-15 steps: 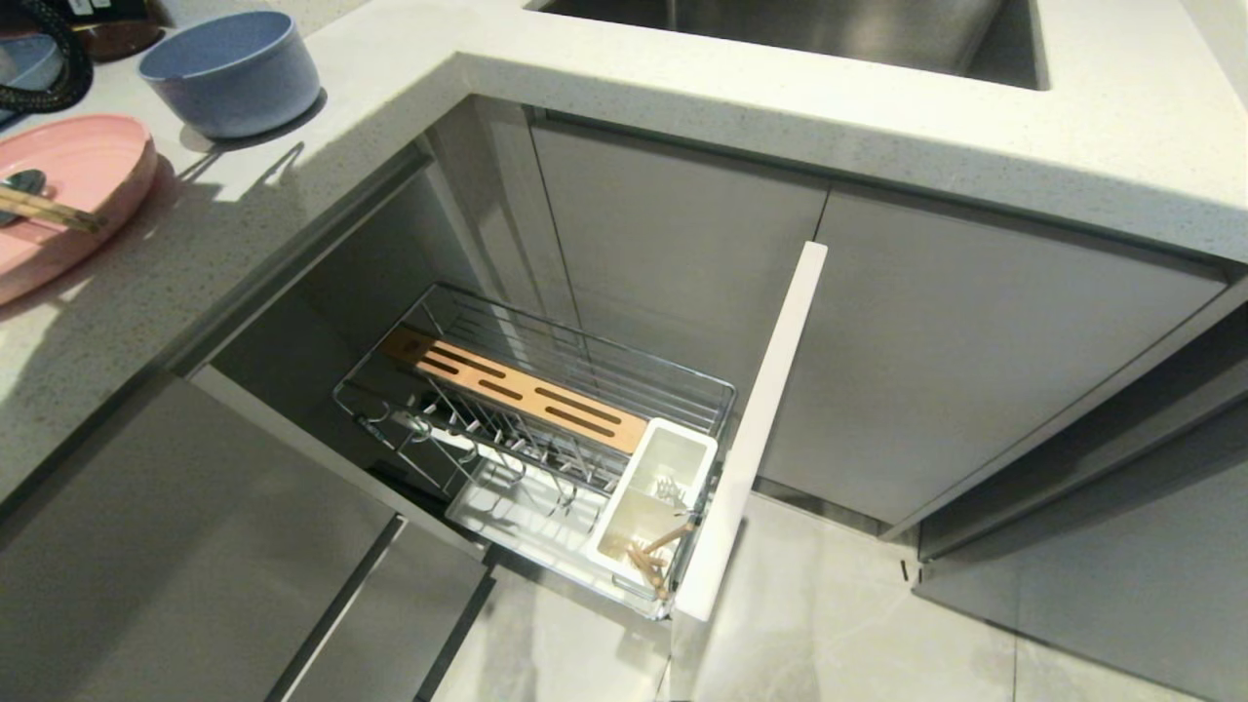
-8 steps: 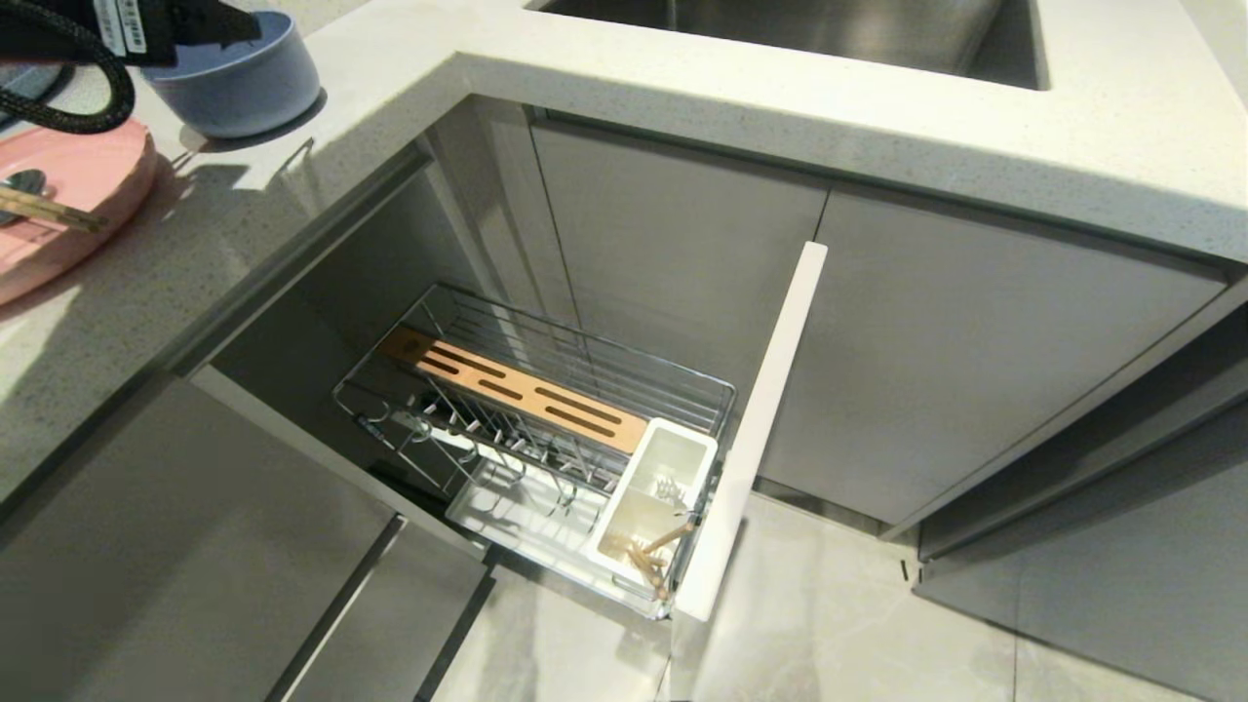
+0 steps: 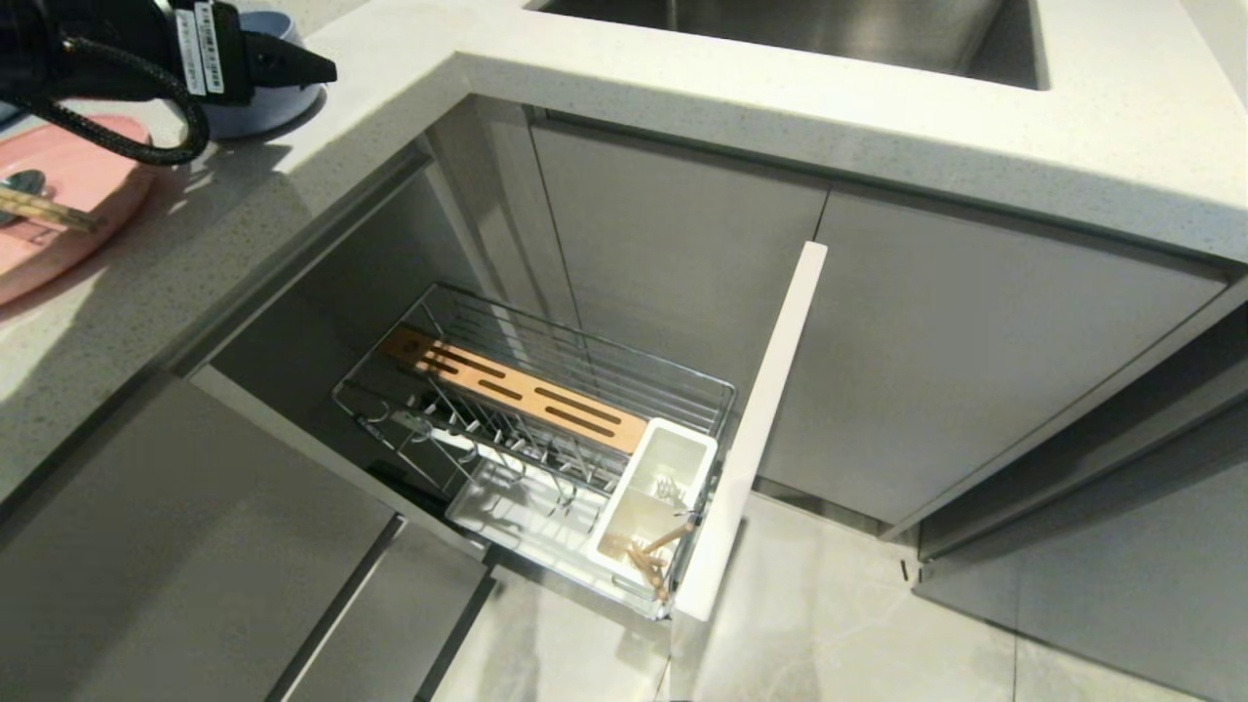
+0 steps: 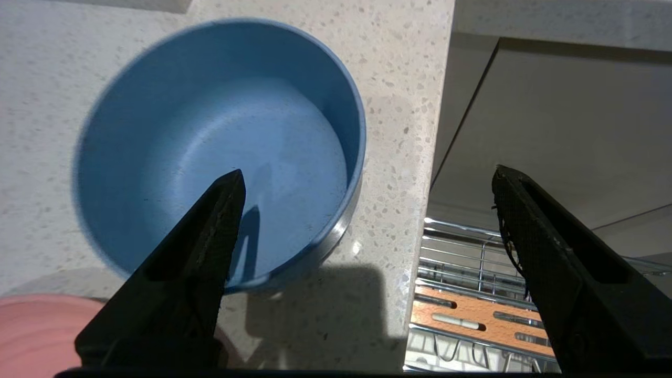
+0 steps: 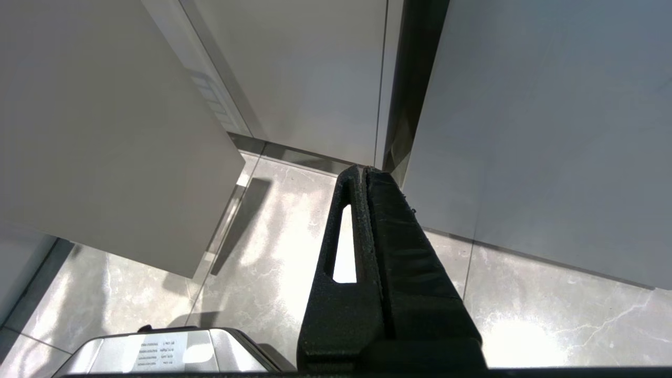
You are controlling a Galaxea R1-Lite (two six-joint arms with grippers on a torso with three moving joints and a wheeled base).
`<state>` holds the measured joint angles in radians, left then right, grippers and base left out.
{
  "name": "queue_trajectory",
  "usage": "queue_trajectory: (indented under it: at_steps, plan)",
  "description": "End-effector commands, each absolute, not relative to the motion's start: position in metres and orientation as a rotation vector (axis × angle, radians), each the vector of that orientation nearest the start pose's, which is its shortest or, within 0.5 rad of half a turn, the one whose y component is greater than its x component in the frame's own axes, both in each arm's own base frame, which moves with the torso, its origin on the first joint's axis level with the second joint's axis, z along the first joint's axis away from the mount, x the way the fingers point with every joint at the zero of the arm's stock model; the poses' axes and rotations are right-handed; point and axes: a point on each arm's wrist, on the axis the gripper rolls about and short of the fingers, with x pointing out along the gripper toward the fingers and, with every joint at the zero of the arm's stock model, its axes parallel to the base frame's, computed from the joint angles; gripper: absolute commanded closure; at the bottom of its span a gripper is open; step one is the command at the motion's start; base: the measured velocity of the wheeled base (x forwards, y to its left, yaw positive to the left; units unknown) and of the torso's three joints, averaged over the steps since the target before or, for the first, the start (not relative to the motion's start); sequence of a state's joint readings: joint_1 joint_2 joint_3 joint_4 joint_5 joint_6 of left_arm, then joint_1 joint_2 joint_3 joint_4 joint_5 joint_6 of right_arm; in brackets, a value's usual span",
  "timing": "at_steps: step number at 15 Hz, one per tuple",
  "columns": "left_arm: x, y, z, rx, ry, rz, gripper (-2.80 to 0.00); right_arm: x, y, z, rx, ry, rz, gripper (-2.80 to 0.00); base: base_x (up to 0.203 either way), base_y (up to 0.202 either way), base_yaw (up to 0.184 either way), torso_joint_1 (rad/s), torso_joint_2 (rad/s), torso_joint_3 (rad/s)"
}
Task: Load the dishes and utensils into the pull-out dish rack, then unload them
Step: Pick up the bowl and place it in the cupboard
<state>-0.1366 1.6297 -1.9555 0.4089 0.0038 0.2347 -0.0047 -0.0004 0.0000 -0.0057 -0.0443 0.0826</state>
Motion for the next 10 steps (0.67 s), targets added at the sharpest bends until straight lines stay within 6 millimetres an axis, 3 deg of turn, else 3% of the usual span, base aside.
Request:
queue_trajectory:
  at_steps: [1,7,8,10]
  plan:
    - [0.2696,-0.0375,0.4113,0.261,0.092,-0.149,-2.80,-0.0232,-0.0009,0.0760,0.083,-0.013,-0.049,0.00,0.000,0.000,0.000,0.000,0.00,0.000]
    - [0.2758,-0.0379,0.4074,0.308,0.102,-0.152,-2.80,-0.0232,-0.0009,0.0760,0.083,-0.013,-0.049,0.00,0.000,0.000,0.000,0.000,0.00,0.000]
    - [0.2765,-0.0379,0.4071,0.310,0.103,-0.153,0.00,-0.0232,-0.0009,0.0760,0.083,-0.013,-0.049,0.00,0.000,0.000,0.000,0.000,0.00,0.000]
    - [0.2758,-0.0378,0.4081,0.313,0.096,-0.150,0.00,-0.0232,-0.0009,0.0760,0.083,-0.013,-0.049,0.00,0.000,0.000,0.000,0.000,0.00,0.000]
